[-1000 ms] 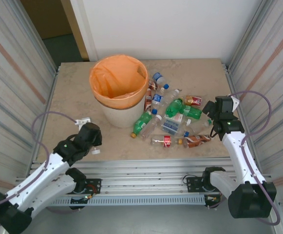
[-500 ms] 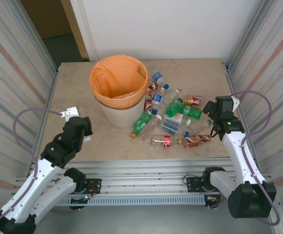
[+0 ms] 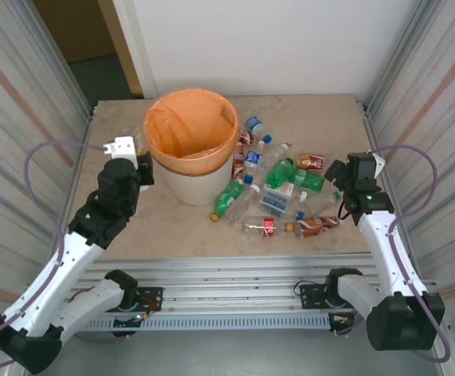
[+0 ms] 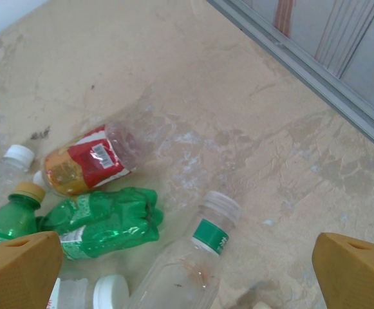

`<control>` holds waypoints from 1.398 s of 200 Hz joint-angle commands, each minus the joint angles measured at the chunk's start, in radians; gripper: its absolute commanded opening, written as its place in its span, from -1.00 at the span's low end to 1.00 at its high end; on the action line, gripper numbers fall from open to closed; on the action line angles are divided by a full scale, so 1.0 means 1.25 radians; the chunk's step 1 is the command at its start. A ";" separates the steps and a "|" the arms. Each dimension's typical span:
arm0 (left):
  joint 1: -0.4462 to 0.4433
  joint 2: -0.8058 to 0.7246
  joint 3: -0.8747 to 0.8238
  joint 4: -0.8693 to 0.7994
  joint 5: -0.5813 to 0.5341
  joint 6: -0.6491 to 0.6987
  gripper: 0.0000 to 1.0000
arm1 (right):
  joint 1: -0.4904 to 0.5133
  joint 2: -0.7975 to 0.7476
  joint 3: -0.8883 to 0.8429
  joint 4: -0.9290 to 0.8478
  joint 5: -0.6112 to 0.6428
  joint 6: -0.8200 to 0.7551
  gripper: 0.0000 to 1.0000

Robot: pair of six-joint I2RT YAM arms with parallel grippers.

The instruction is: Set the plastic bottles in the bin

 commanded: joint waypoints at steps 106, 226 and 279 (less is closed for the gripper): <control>0.073 0.429 0.505 0.005 0.347 0.193 -0.48 | -0.005 0.076 0.082 -0.100 -0.017 0.039 0.96; 0.144 0.613 0.610 -0.147 0.710 0.242 -0.43 | -0.007 0.014 0.122 -0.339 -0.041 0.094 0.96; 0.146 0.654 0.623 -0.200 0.710 0.302 -0.42 | -0.006 -0.044 0.046 -0.368 -0.094 0.172 0.96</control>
